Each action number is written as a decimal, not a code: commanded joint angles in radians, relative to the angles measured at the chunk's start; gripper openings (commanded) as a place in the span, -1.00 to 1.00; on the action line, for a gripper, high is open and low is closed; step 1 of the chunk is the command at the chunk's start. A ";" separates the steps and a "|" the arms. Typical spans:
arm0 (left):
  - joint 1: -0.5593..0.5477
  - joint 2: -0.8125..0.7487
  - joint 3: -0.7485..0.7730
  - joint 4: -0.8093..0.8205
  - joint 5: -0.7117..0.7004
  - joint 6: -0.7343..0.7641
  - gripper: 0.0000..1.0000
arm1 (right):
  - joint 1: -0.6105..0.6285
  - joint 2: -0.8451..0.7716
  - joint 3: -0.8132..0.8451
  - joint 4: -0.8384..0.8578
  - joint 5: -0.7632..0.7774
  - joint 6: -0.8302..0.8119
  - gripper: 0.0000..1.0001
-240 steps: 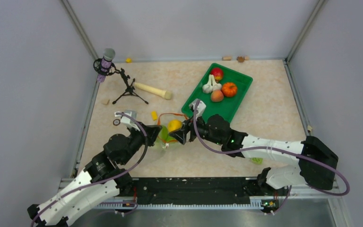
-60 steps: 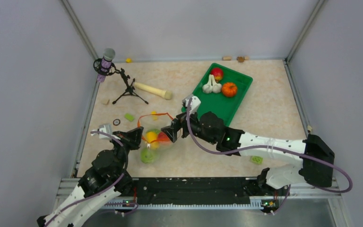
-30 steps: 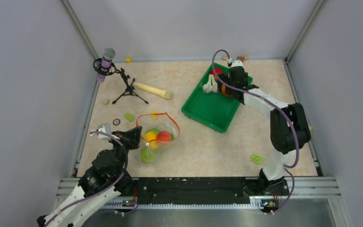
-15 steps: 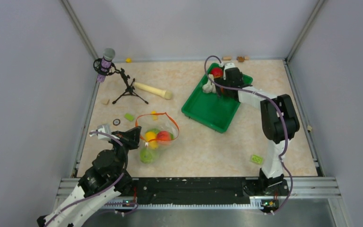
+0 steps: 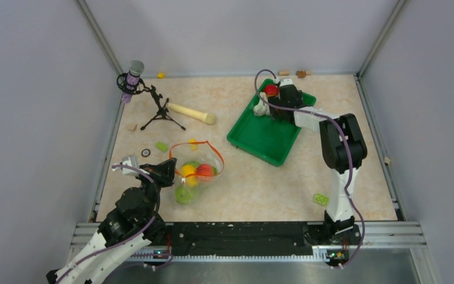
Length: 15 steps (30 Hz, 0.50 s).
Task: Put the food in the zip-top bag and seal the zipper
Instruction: Pick up the fake fruit from the bin.
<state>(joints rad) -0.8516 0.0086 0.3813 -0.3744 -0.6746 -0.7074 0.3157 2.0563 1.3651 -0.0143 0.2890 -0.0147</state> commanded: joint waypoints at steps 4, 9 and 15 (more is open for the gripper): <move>0.000 -0.038 -0.013 0.033 -0.019 0.006 -1.00 | -0.006 -0.007 0.038 0.050 0.012 0.031 0.62; 0.000 -0.037 -0.013 0.035 -0.019 0.005 -1.00 | -0.006 -0.028 0.013 0.069 0.025 0.035 0.35; 0.000 -0.036 -0.012 0.035 -0.014 0.006 -1.00 | -0.004 -0.102 0.004 0.020 0.061 0.078 0.01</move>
<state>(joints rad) -0.8516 0.0086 0.3763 -0.3744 -0.6750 -0.7074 0.3126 2.0541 1.3682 0.0071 0.3115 0.0132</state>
